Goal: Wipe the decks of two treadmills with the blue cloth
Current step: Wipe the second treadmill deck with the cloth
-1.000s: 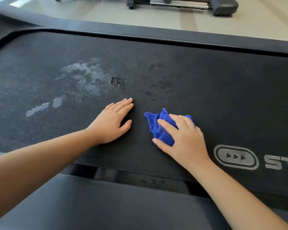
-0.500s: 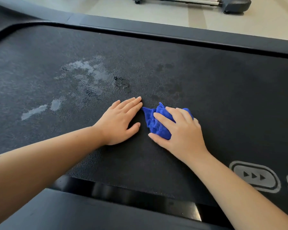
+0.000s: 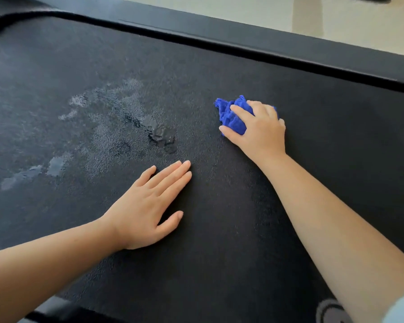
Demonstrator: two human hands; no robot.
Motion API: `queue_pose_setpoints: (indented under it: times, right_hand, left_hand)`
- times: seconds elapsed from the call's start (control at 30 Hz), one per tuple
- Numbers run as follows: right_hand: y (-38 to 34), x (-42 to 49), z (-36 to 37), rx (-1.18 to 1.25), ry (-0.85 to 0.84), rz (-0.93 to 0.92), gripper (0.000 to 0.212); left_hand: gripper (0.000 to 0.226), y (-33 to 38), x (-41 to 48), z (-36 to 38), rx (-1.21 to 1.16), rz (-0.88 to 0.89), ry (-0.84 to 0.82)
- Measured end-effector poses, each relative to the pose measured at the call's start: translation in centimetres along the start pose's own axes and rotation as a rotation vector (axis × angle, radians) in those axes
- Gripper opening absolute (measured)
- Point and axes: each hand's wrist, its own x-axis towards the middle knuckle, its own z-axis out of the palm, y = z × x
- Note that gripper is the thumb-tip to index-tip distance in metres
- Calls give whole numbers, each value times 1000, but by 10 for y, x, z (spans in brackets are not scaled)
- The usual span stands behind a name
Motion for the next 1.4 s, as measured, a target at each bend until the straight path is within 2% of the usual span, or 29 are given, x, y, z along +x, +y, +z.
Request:
queue_pose_setpoints:
  times: [0.17,0.4,0.57,0.73,0.87,0.93,1.07,1.17,1.4]
  right_hand:
    - [23,63,8,-30,-80,23,58]
    - [42,123,17,-32,-106,48,60]
    - [27,70,6,-33,-81,33,59]
    - [3,-50,-13,11,98,-142,57]
    - [6,-50,-15,40,90,-181,56]
    - [11,-23,-11,33,70,-147,59]
    - [31,53,1,-8,-56,77,60]
    - [39,91,7,-67,-78,126,60]
    - [32,71,5,-79,-65,139,60]
  left_hand:
    - [69,0,2,-3,2,7,-7]
    - [73,0,1,-4,8,14,12]
    - [73,3,0,-6,12,-6,5]
    - [72,4,0,-5,9,-14,0]
    - [72,2,0,-4,2,-9,10]
    - [72,2,0,-4,-4,-7,17]
    - [73,-1,1,-2,-6,3,22]
    - [74,0,0,-1,13,3,14]
    - [73,2,-1,-1,8,-5,15]
